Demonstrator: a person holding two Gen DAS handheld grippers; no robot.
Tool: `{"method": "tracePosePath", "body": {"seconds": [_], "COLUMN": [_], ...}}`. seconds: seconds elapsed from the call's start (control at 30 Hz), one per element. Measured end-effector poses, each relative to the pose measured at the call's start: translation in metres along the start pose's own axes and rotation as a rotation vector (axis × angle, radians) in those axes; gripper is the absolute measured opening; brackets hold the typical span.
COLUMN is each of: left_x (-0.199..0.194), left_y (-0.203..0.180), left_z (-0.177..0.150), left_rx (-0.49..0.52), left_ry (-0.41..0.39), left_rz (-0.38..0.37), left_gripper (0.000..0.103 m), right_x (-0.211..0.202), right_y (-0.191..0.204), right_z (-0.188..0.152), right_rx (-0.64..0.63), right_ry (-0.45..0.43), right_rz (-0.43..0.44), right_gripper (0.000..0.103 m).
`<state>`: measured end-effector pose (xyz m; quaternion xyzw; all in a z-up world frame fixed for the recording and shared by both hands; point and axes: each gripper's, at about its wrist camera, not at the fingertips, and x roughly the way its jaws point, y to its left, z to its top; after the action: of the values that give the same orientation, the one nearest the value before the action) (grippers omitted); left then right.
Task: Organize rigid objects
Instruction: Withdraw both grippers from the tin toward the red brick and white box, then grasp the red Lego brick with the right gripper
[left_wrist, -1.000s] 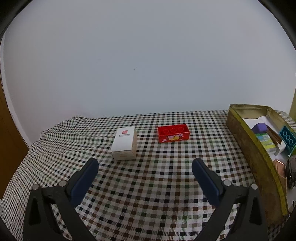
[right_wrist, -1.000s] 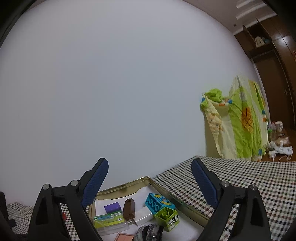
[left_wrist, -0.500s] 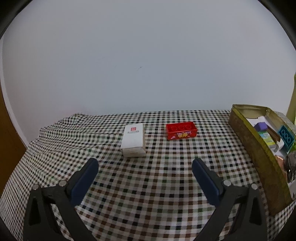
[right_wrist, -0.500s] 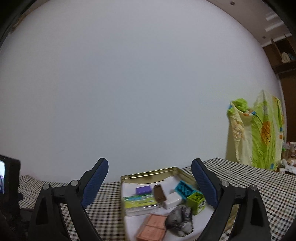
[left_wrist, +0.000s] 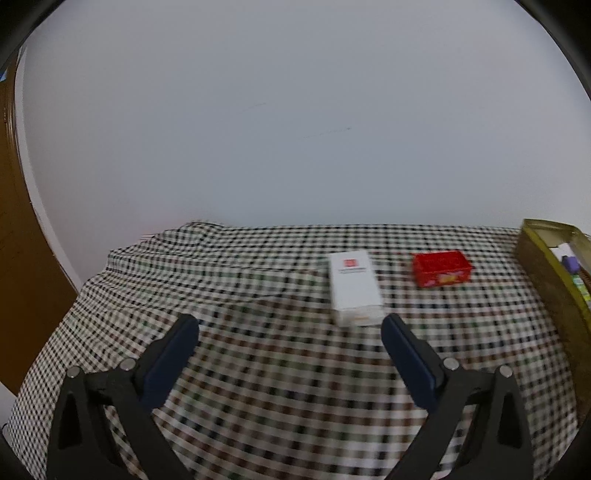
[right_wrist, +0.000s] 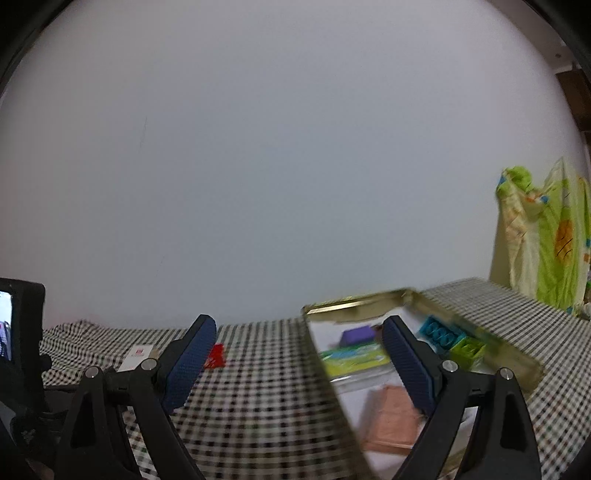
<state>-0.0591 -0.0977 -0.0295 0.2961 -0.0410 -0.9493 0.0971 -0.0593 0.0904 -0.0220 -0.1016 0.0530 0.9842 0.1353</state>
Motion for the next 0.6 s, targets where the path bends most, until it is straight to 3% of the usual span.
{"method": "tracePosePath", "body": {"seconds": [0.33,0.43,0.6], "left_x": [0.030,0.039,0.050], "left_y": [0.038,0.044,0.053], "left_z": [0.009,0.010,0.003], "left_rx": [-0.069,-0.081,-0.122], "left_ry": [0.068,0.084,0.121], "left_rz": [0.072,0.096,0.108], "left_gripper": [0.100,0.100,0.100], "right_x": [0.057,0.083,0.135], "right_y": [0.047,0.062,0.080], "right_z": [-0.002,-0.004,-0.016], "right_rx": [-0.010,-0.025,-0.001], "right_ry": [0.147,0.236,0.456], "right_rz": [0.041,0.066,0.115], "right_gripper": [0.093,0.093,0.093]}}
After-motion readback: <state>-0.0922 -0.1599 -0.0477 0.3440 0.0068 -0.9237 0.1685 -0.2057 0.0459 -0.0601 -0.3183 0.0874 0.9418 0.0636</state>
